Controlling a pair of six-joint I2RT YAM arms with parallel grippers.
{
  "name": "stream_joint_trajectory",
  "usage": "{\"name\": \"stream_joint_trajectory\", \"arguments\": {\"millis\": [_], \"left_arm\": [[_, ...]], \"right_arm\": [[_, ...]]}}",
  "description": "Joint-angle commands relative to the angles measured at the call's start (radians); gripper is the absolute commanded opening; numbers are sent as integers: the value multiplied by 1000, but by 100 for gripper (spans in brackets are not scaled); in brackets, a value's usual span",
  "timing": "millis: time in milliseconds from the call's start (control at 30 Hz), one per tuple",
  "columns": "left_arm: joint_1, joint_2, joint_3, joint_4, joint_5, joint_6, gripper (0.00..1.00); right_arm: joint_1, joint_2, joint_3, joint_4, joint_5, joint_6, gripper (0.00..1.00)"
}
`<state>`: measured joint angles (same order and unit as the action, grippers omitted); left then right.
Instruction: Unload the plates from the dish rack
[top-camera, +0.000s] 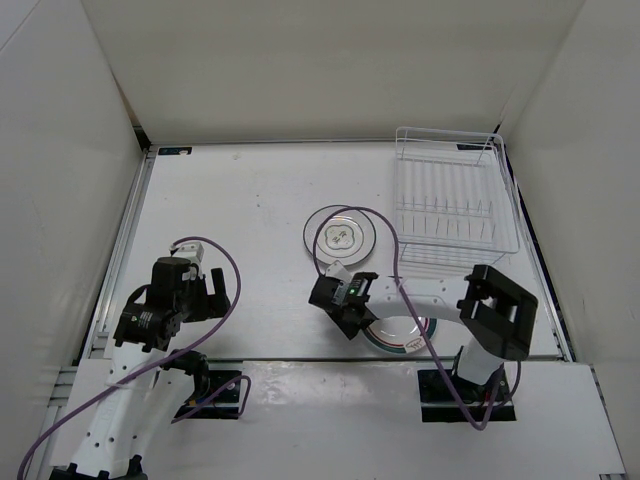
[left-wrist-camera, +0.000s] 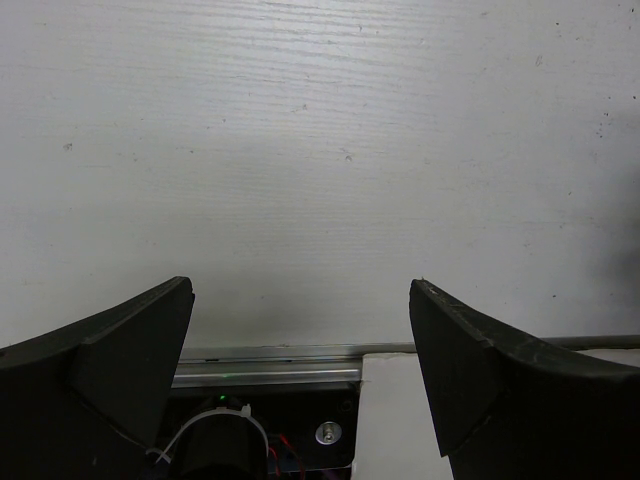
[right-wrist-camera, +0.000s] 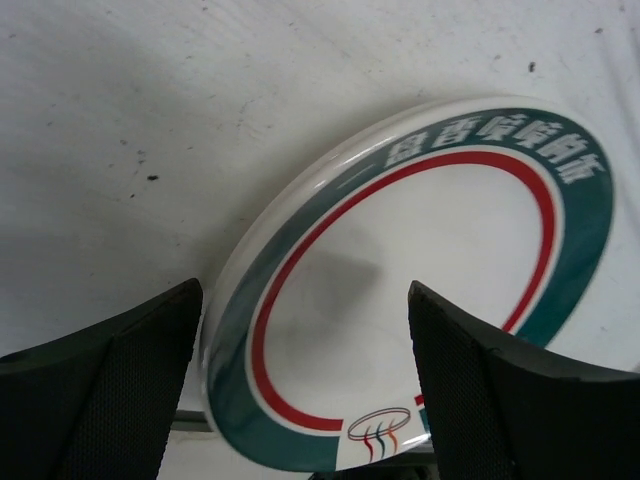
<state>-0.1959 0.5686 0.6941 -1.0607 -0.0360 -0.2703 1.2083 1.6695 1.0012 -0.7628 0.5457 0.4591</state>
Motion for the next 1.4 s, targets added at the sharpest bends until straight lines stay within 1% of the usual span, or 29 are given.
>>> {"name": "stream_joint_trajectory", "arguments": {"millis": [0, 267, 400, 467, 500, 567, 600, 633, 667, 700, 800, 833, 900, 933, 1000, 1033, 1167, 1267, 1300, 1367], "left_arm": [[1, -6, -7, 24, 13, 9, 100], [0, -4, -10, 25, 13, 5, 100], [-2, -4, -7, 27, 15, 8, 100], [1, 0, -7, 28, 16, 8, 100], [-2, -1, -8, 25, 16, 8, 100], [1, 0, -7, 25, 19, 8, 100], [0, -1, -7, 25, 18, 8, 100], [1, 1, -8, 25, 16, 8, 100], [1, -1, -7, 25, 18, 9, 100], [0, -3, -7, 27, 18, 8, 100], [1, -3, -7, 28, 19, 9, 100], [1, -3, -8, 28, 18, 8, 100], [3, -3, -8, 28, 24, 8, 100], [1, -3, -7, 28, 24, 9, 100], [1, -3, -8, 28, 24, 9, 100], [0, -4, -8, 28, 27, 9, 100], [0, -4, -10, 27, 25, 9, 100], [1, -10, -11, 27, 24, 11, 100], [0, -12, -10, 27, 24, 10, 100], [1, -12, -11, 25, 22, 8, 100]], "right_arm": [[-22, -91, -38, 95, -116, -66, 85], [-36, -192, -84, 171, -292, -146, 87], [-36, -243, -81, 189, -355, -160, 87], [-36, -293, -70, 189, -366, -168, 87], [-36, -350, -56, 183, -309, -152, 87], [-41, -393, -33, 146, -235, -131, 88], [-42, -465, -27, 137, -123, -114, 90], [-46, -494, -21, 113, -95, -112, 90], [-55, -520, -18, 90, -29, -103, 90], [-73, -592, 14, 42, 34, -90, 90], [-107, -691, 45, 0, 88, -103, 90], [-142, -759, 48, -3, 100, -114, 90], [-168, -787, 63, -21, 112, -120, 90], [-209, -792, 74, -36, 114, -119, 90], [-240, -778, 94, -91, 100, -117, 90], [-283, -756, 94, -107, 73, -108, 90], [-398, -745, 63, -122, 13, -79, 90], [-522, -771, 47, -110, -58, -59, 90], [-624, -769, 62, -136, -64, -47, 90], [-703, -752, 70, -161, -93, -22, 90]]}}
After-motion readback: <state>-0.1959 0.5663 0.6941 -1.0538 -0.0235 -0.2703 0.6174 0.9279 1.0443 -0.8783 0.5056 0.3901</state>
